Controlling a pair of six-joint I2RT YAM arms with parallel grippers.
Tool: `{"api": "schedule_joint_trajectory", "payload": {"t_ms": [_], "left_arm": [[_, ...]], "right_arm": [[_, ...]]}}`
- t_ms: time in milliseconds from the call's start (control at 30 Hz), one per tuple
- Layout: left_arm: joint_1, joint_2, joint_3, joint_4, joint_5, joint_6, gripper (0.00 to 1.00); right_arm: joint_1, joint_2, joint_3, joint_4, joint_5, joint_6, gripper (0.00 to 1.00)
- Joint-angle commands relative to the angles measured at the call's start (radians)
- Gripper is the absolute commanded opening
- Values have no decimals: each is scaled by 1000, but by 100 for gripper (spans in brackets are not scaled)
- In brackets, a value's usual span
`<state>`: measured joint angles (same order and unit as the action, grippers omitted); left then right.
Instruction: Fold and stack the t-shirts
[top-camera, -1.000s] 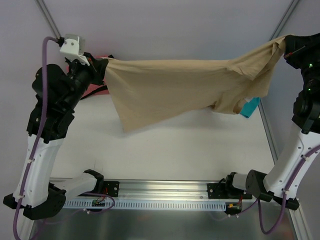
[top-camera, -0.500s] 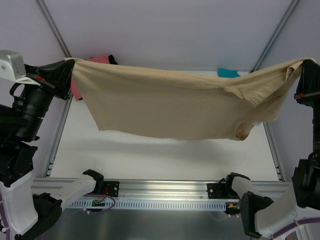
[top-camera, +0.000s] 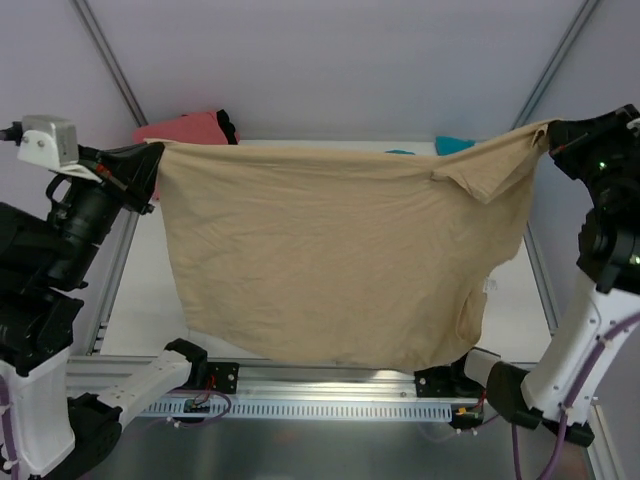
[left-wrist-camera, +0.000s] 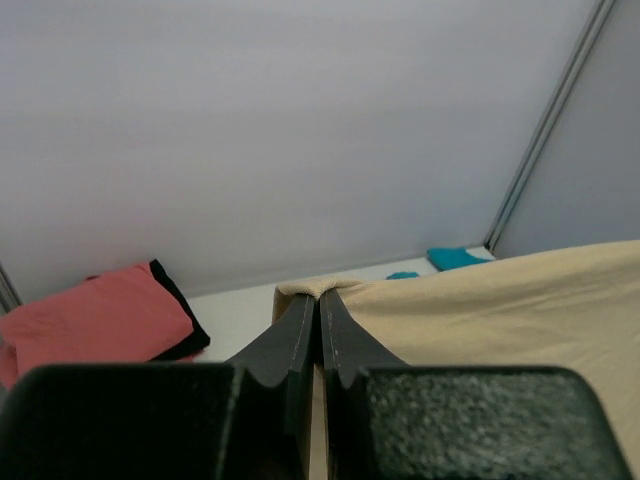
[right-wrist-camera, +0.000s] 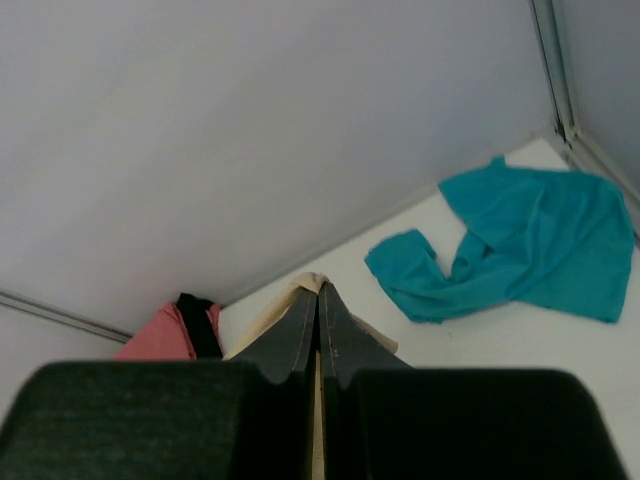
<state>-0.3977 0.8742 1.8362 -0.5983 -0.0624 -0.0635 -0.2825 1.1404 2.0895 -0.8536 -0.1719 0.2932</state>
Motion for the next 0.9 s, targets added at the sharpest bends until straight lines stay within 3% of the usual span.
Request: {"api": "schedule_joint_trajectory", "payload": {"t_ms": [0, 167, 367, 633, 867], "left_arm": [[10, 40, -38, 12, -4, -22, 0], [10, 60, -124, 112, -14, -19, 0], [10, 166, -54, 192, -2, 31, 0], [10, 316, 35, 298, -25, 99, 0], [10, 312, 52, 279, 19, 35, 0]], "right_arm": [[2, 38, -74, 51, -5, 35, 0], [3, 88, -31, 68, -8, 27, 1], [2, 143, 70, 134, -9, 30, 0], [2, 171, 23, 312, 8, 58, 1], [2, 167, 129, 251, -23, 43, 0]]}}
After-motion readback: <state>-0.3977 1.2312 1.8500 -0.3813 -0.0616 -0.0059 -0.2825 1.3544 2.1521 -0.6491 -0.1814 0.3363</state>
